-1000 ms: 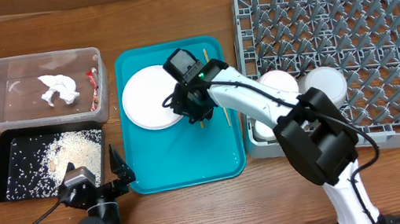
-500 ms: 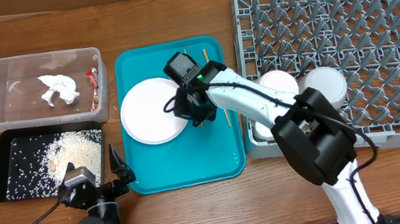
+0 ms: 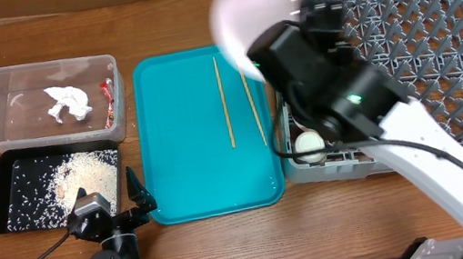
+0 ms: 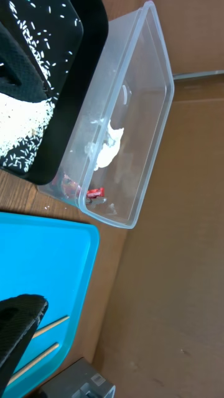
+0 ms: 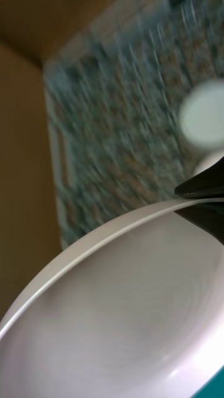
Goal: Sort waste into correct bins and load items into the dishwasher
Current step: 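Carry the white plate to the back of the dish rack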
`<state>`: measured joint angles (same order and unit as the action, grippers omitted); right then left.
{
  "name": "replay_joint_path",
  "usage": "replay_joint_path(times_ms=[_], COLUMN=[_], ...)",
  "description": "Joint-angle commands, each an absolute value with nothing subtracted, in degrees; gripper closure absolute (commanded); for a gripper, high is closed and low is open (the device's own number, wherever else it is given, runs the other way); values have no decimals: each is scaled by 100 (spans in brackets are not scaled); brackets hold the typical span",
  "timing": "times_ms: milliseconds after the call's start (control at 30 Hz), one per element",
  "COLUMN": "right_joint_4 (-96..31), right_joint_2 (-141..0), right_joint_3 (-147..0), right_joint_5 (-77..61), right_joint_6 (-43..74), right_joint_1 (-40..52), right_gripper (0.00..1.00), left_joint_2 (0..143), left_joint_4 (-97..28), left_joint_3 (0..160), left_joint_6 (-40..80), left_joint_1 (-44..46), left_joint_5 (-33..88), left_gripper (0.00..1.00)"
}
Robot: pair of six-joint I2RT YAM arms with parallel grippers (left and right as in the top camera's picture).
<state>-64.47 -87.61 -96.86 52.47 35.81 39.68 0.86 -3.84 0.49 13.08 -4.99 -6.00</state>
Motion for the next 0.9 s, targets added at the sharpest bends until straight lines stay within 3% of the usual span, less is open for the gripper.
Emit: replay_joint_path(times_ms=[0, 333, 700, 867], right_joint_4=[-6567, -6514, -6335, -6493], right_joint_2=[-8724, -9725, -10814, -10814], right_joint_3=[-9723, -9660, -9660, -9660], right_joint_5=[8173, 7568, 6097, 5636], right_joint_6=[3367, 2687, 2547, 2547], right_joint_1=[3758, 2287, 2056, 2078], right_gripper=[96, 96, 96, 84], left_joint_2=[25, 25, 25, 25], left_joint_4=[-373, -373, -373, -373], left_joint_3=[27, 27, 27, 27], left_joint_6=[1240, 1240, 1240, 1240], left_joint_1=[-534, -534, -534, -534], left_joint_5=[-611, -611, -609, -611], left_gripper=[0, 0, 0, 0])
